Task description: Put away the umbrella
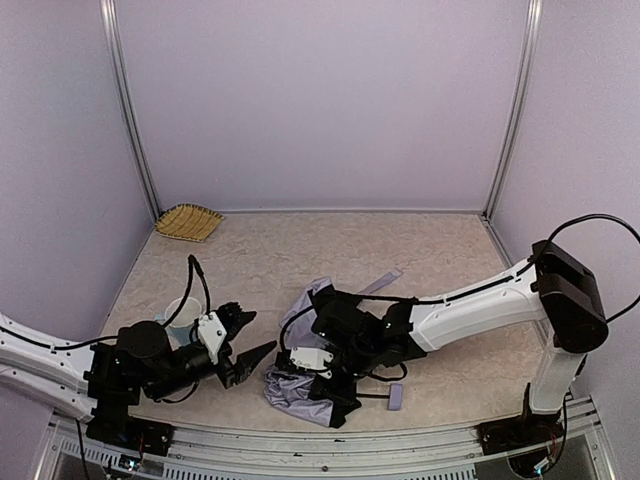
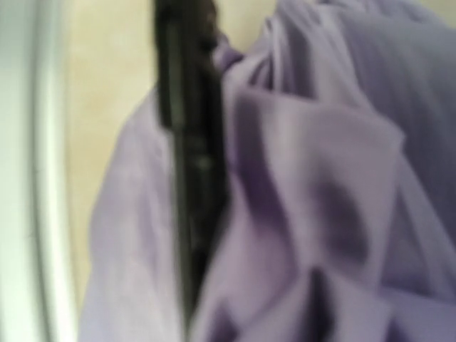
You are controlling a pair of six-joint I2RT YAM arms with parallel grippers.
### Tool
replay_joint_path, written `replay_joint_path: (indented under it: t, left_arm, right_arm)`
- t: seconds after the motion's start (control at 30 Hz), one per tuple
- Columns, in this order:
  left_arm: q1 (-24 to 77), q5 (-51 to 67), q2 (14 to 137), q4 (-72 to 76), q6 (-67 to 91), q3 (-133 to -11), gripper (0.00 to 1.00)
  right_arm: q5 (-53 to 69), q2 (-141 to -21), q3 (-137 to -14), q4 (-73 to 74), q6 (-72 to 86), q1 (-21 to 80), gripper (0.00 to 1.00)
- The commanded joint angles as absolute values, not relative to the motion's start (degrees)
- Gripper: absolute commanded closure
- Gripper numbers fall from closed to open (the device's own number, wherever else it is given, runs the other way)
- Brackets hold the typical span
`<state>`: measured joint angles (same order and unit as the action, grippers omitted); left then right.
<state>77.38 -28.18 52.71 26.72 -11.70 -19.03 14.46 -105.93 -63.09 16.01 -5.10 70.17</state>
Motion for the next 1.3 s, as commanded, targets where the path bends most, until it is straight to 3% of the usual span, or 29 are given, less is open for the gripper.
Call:
replay_joint_path:
  t: [0.0, 0.17, 0.33, 0.53, 0.67, 0.8, 0.93, 1.07, 1.27]
  left_arm:
    - [84.96, -18.05, 54.42, 21.42, -18.80, -20.77, 0.39]
    - [85.79, -7.28, 59.52, 19.42, -23.53, -20.30, 0.18]
    - [84.80, -13.01, 68.27, 28.81, -30.72, -19.35, 0.11]
    - [76.98, -4.43, 78.59, 28.16, -33.14, -23.36, 0.06]
    - [74.72, 0.06, 84.12, 25.64, -30.98, -25.90, 0.13]
    - [72.34, 5.73, 86.73, 22.83, -27.97, -26.47, 0.25]
    - [68.54, 14.09, 89.40, 13.27, -23.62, -31.49, 0.42]
    - [67.33, 16.26, 92.86, 8.70, -20.13, -34.61, 0.51]
    - [64.63, 19.76, 95.37, 6.25, -17.75, -36.60, 0.62]
  right_arm:
    - [31.80, -108.39, -57.20, 25.16, -1.37, 68.71, 1.00]
    - [40.22, -110.98, -57.08, 26.74, -1.92, 64.96, 1.00]
    - [44.48, -112.67, -57.81, 28.03, -3.66, 62.56, 1.00]
    - [45.90, -116.13, -62.23, 32.42, -8.15, 61.11, 1.00]
    - [46.26, -116.80, -64.08, 32.47, -9.49, 59.25, 0.97]
    - [46.17, -115.15, -65.70, 30.64, -9.23, 58.73, 0.77]
    - [43.61, -111.80, -65.90, 28.25, -7.38, 58.59, 0.53]
    - [40.94, -106.08, -63.04, 23.78, -3.54, 58.36, 0.35]
    - [31.17, -95.02, -56.33, 20.28, 1.26, 58.14, 0.21]
